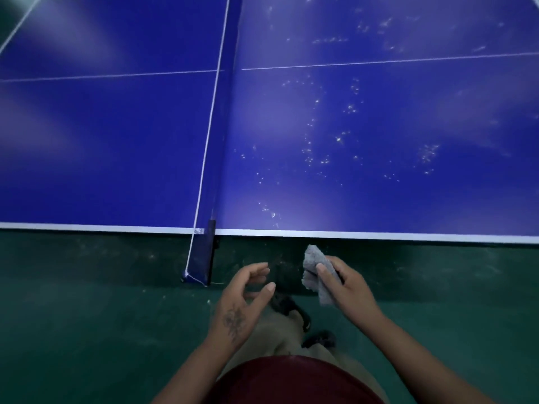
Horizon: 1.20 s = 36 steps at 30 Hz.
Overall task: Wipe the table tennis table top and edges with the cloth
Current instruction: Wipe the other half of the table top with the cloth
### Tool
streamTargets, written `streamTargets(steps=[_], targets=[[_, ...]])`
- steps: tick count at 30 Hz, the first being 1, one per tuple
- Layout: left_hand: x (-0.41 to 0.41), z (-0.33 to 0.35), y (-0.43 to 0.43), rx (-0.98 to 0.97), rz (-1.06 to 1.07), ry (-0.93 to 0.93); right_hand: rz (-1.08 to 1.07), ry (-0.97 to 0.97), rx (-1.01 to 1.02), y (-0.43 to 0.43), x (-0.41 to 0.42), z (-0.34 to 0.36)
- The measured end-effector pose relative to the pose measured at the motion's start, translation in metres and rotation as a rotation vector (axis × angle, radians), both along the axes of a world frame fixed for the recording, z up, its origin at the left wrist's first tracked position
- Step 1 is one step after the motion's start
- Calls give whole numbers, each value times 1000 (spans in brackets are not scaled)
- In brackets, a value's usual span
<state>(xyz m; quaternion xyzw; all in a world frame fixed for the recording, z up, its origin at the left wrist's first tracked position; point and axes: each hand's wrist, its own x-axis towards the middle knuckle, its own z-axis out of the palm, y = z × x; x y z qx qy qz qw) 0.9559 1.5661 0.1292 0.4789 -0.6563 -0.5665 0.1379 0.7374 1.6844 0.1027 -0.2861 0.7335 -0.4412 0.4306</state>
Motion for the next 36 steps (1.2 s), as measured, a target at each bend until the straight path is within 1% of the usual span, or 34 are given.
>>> streamTargets(steps=[6, 8, 11, 13, 15, 18, 21, 24, 26, 28, 29, 30, 33, 36], targets=[[-24, 0, -22, 4, 72, 15, 80, -15, 7, -54, -7, 6], [-38, -1, -32, 32, 61, 39, 97, -45, 6, -70, -10, 11], [-63, -7, -43, 59, 16, 74, 135, 3, 30, -91, -16, 18], [-76, -10, -49, 69, -5, 94, 126, 4, 53, -100, -21, 16], [-87, -15, -52, 64, -16, 82, 82, -40, 82, -106, -24, 10], [-96, -23, -56, 58, 11, 48, -26, -172, 182, -114, -29, 1], [-103, -22, -61, 113, 56, 68, -117, -350, 292, -120, -39, -4], [-107, -19, -65, 147, 69, 95, -86, -502, 393, -127, -52, -12], [-109, -21, -69, 148, 70, 91, -38, -669, 459, -133, -63, -19], [-111, -26, -75, 158, 93, 60, -27, -790, 468, -143, -74, -26], [-112, -30, -78, 162, 120, 34, -37, -792, 465, -148, -79, -31], [-114, -35, -82, 164, 157, 0, -51, -753, 466, -155, -85, -37], [-120, -55, -90, 200, 294, -136, -5, -486, 526, -175, -101, -51], [-133, -83, -98, 267, 377, -170, 98, -261, 522, -193, -120, -72]])
